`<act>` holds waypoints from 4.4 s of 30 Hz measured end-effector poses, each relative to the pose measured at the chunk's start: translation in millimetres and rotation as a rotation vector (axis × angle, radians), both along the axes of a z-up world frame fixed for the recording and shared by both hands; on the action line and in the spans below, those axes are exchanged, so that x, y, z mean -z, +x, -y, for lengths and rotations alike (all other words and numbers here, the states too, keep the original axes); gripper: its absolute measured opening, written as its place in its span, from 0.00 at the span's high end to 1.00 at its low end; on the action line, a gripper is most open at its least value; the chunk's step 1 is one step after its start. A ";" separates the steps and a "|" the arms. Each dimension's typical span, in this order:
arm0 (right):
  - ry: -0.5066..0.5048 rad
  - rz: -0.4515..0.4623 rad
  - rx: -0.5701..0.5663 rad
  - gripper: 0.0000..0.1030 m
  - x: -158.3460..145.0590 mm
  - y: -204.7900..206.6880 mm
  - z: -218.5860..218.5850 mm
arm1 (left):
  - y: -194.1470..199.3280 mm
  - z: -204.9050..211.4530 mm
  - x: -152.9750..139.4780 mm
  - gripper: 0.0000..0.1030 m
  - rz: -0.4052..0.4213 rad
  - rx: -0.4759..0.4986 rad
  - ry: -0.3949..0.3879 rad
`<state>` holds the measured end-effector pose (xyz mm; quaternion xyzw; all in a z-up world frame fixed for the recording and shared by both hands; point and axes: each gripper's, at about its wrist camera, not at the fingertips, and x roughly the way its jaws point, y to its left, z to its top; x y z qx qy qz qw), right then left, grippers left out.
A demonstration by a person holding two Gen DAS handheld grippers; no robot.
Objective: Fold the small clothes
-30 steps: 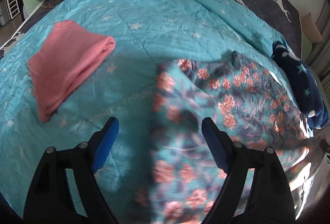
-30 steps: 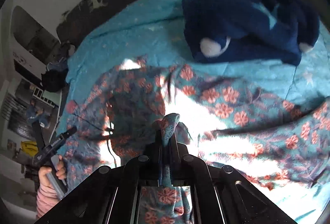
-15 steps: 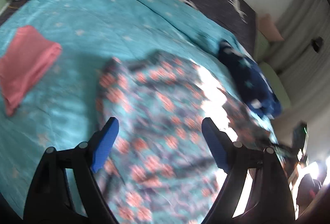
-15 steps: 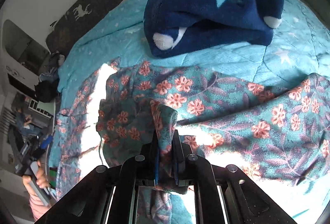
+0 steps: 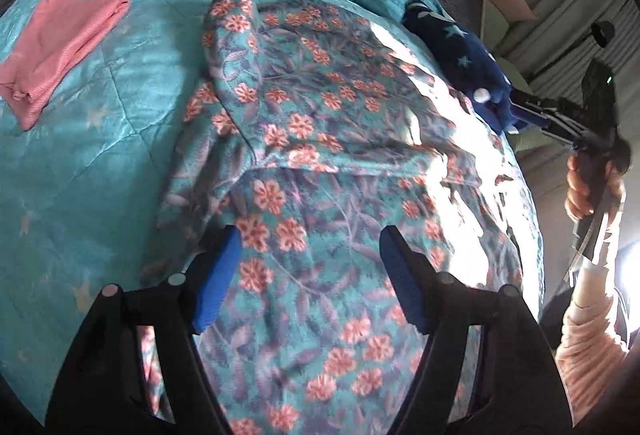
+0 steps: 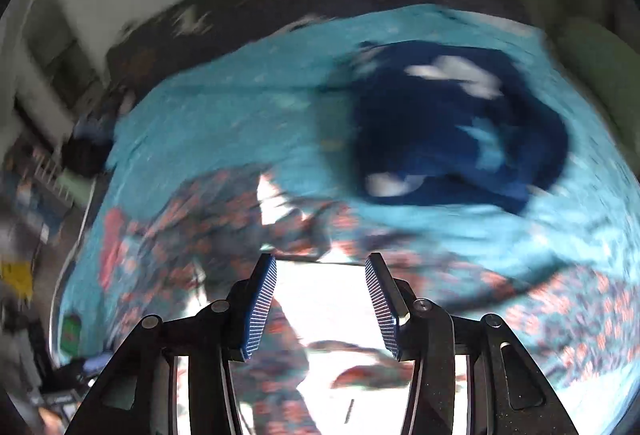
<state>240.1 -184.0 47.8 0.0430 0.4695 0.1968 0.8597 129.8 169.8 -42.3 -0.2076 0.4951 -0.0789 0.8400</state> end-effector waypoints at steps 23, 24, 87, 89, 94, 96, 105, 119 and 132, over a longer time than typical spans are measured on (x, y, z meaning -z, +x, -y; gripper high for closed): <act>-0.058 -0.260 -0.570 0.74 77.6 87.6 -346.4 | 11.1 -57.8 21.6 0.74 0.088 -0.470 -0.077; -0.077 -0.256 -0.562 0.90 79.6 89.0 -351.5 | 8.7 -59.9 19.7 0.74 0.099 -0.492 -0.057; 0.824 -0.091 1.276 0.47 176.5 -154.4 420.7 | 65.4 100.2 -25.7 0.43 0.101 -0.062 0.285; 0.747 -0.079 1.257 0.95 171.0 -141.1 425.3 | 69.6 103.0 -21.0 0.43 0.089 -0.054 0.282; 0.615 0.071 1.164 0.95 124.3 -129.8 411.7 | 78.5 107.8 -10.0 0.43 0.056 -0.051 0.253; 0.628 0.145 1.127 0.95 93.9 -127.6 409.9 | 81.1 110.4 -7.7 0.43 0.045 -0.048 0.239; 0.544 0.480 0.863 0.95 -69.1 -105.6 365.8 | 83.2 120.1 -3.1 0.40 0.046 -0.036 0.204; 0.221 0.385 -0.106 0.94 -64.8 -77.8 12.4 | 67.6 84.6 -22.6 0.29 0.098 -0.110 0.055; 0.018 0.040 -0.353 0.70 74.9 -137.4 -98.4 | 26.9 76.1 -20.2 0.23 0.101 -0.012 -0.111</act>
